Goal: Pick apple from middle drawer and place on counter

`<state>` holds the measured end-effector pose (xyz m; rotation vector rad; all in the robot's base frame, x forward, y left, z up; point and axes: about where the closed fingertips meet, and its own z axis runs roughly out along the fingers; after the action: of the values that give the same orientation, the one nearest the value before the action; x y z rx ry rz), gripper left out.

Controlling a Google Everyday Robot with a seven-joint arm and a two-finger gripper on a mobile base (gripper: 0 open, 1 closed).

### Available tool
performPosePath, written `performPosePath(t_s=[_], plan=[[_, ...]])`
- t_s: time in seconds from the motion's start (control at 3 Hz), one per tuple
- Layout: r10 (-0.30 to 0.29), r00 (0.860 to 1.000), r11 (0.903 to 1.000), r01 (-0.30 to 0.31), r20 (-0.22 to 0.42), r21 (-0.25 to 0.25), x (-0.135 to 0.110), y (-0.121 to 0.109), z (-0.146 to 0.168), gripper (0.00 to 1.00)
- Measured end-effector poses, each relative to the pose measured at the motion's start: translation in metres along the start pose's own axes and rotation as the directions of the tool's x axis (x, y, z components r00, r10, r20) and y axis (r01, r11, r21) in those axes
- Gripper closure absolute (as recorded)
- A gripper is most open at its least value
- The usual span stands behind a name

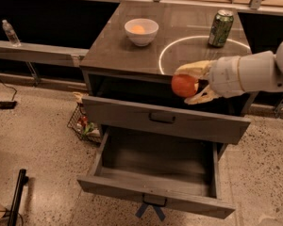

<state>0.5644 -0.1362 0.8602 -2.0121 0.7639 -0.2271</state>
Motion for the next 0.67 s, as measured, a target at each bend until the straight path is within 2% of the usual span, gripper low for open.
performPosePath(t_s=[0.33, 0.67], plan=[[0.14, 0.989, 0.9814, -0.145, 0.048, 0.125, 0.038, -0.035, -0.006, 1.0], [0.219, 0.966, 0.9397, -0.246, 0.134, 0.237, 0.068, -0.074, -0.007, 1.0]])
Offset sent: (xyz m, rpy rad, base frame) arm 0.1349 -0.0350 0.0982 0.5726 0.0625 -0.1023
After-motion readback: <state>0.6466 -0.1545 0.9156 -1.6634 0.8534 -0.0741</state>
